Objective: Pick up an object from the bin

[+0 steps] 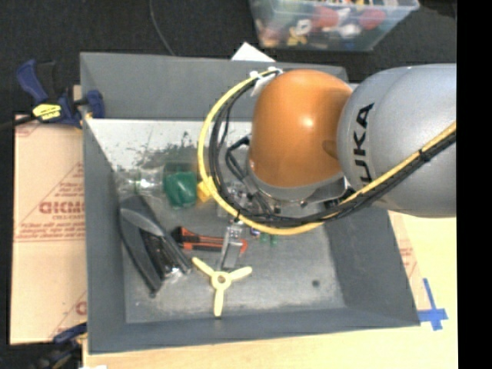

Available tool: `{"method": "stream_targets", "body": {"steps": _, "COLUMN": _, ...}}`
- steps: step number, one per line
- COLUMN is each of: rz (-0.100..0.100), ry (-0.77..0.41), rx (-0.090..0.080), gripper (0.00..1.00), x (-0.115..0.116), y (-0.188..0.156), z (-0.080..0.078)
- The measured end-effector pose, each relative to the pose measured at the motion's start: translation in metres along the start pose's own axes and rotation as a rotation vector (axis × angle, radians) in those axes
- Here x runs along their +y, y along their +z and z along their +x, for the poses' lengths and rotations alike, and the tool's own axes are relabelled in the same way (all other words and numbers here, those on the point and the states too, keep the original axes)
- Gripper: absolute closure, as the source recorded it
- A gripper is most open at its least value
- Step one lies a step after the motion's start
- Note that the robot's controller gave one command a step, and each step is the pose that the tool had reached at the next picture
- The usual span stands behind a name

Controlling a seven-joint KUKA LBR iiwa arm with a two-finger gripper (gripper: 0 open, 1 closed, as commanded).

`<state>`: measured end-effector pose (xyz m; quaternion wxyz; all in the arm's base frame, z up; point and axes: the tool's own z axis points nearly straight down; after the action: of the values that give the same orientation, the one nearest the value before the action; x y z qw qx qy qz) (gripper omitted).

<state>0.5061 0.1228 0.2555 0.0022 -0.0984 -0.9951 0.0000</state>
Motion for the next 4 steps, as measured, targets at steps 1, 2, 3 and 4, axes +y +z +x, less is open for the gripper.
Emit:
{"method": "stream_targets", "body": {"steps": 1, "rz": -0.003, "ry": -0.015, "rx": -0.013, "gripper": 0.00, "x": 0.013, "y": 0.069, "z": -0.012}}
{"method": "stream_targets", "body": {"steps": 2, "rz": -0.006, "ry": 0.033, "rx": -0.014, "gripper": 0.00, "x": 0.038, "y": 0.039, "z": 0.011}}
{"method": "stream_targets", "body": {"steps": 3, "rz": 0.004, "ry": 0.047, "rx": 0.000, "gripper": 0.00, "x": 0.020, "y": 0.127, "z": 0.026}}
{"method": "stream_targets", "body": {"steps": 4, "rz": -0.006, "ry": 0.099, "rx": -0.013, "gripper": 0.00, "x": 0.025, "y": 0.106, "z": 0.028}}
